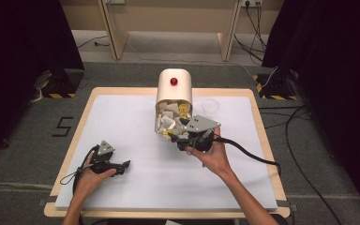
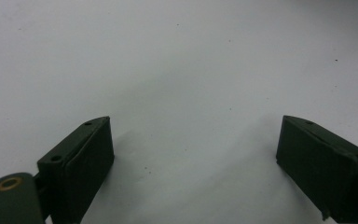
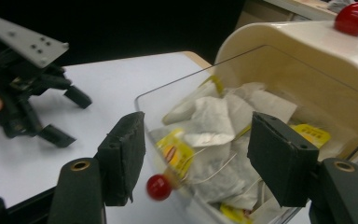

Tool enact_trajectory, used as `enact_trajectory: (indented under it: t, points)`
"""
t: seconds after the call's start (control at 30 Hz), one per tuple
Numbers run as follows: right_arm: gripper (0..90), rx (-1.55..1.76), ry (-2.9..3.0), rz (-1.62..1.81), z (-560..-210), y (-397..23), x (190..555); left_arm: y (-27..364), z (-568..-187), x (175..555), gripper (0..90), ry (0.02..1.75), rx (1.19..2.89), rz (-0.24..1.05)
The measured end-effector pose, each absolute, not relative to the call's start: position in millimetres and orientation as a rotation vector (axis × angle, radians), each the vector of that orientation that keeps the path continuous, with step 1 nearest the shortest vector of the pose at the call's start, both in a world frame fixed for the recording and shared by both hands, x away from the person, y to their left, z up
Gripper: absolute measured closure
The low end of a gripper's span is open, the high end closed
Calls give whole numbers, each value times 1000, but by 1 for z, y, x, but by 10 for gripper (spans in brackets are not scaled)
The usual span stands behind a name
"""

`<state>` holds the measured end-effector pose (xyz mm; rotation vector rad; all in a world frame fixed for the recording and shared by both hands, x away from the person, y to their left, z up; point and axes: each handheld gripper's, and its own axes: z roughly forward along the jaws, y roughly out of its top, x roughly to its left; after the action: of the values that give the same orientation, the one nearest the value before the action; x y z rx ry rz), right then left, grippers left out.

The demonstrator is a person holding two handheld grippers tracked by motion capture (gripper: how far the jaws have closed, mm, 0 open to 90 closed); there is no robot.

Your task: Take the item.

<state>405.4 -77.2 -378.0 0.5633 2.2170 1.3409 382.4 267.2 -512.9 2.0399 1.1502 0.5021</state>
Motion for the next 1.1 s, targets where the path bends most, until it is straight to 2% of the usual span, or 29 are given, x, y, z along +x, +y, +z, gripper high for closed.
enact_trajectory:
  t: [0.47, 0.73, 0.87, 0.9, 0.93, 0.97, 1.03, 1.07, 1.1]
  points:
    - [394, 709, 2235, 1279, -380, -58, 431, 267, -513, 382, 98, 1151, 2040, 501]
    - [434, 739, 2270, 1224, -387, -47, 439, 267, -513, 382, 98, 1150, 2041, 503]
    - [501, 748, 2274, 1174, -389, -47, 441, 267, -513, 382, 98, 1151, 2041, 503]
    - [546, 751, 2276, 1164, -388, -48, 441, 267, -513, 382, 98, 1151, 2042, 504]
    - [546, 751, 2276, 1164, -388, -48, 441, 267, -513, 382, 98, 1150, 2041, 504]
    - [597, 741, 2284, 1157, -388, -49, 442, 267, -513, 382, 98, 1151, 2041, 502]
    - [621, 738, 2288, 1158, -388, -49, 442, 267, -513, 382, 98, 1151, 2041, 503]
    - [694, 727, 2287, 1161, -387, -51, 442, 267, -513, 382, 98, 1152, 2041, 503]
    - [723, 725, 2288, 1166, -386, -51, 441, 267, -513, 382, 98, 1151, 2040, 502]
